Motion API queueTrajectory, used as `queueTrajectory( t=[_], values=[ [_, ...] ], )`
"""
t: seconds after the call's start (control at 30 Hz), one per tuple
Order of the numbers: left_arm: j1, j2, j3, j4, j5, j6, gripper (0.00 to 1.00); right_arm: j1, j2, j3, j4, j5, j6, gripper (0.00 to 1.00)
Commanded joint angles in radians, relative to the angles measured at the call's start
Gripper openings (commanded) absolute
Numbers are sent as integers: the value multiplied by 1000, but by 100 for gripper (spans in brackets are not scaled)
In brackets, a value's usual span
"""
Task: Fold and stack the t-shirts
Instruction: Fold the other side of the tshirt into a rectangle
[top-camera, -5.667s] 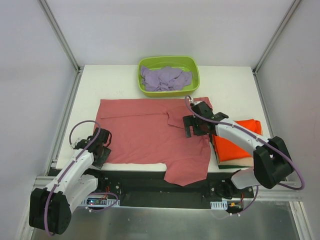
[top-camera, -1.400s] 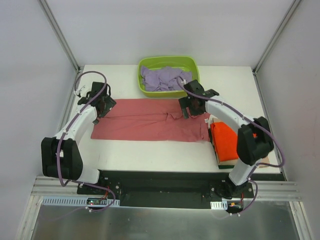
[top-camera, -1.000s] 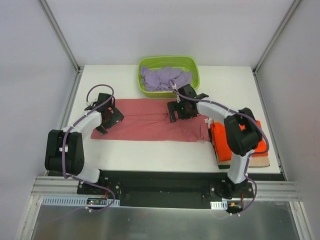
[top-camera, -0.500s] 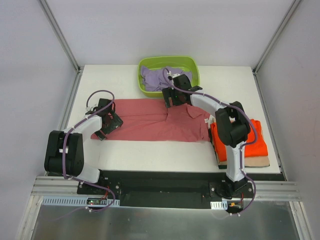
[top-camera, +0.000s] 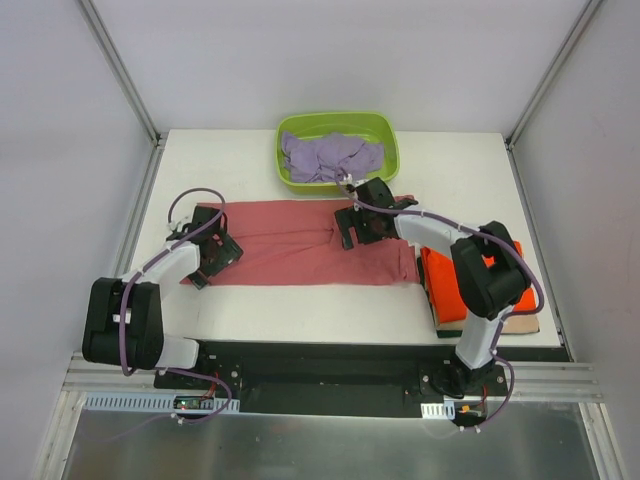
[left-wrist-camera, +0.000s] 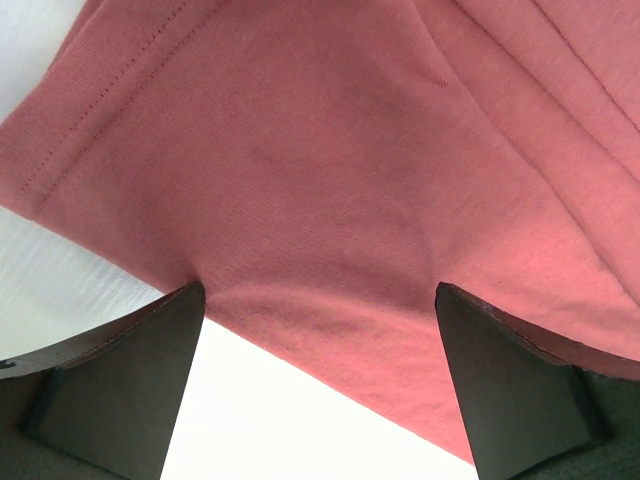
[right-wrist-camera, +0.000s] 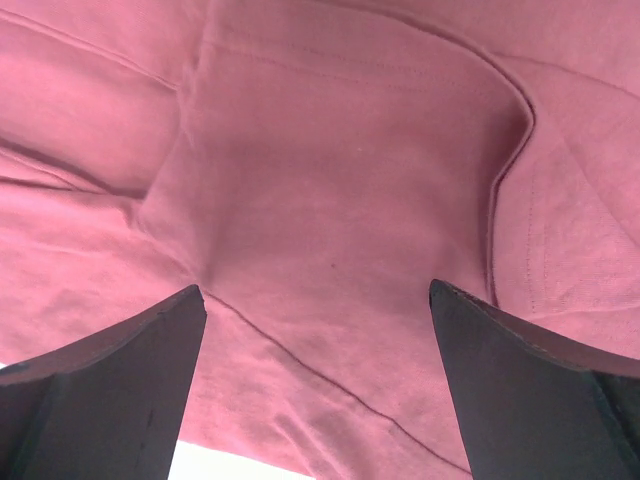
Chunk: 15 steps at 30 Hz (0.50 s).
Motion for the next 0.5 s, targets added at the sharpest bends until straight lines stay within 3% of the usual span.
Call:
queueTrajectory(
  t=[0.0, 0.17, 0.4, 0.47],
  values=[
    [8, -40, -44, -60, -59, -3, 99, -9, 32, 29, -23, 41, 25, 96],
    [13, -48, -41, -70, -73, -2, 99, -62, 135, 134, -66, 87, -10, 96],
    [17, -60, -48, -83, -94, -6, 99, -117, 166, 231, 3, 436, -67, 96],
    [17, -63, -47, -87, -91, -6, 99, -131, 140, 224, 41, 473, -80, 96]
  ],
)
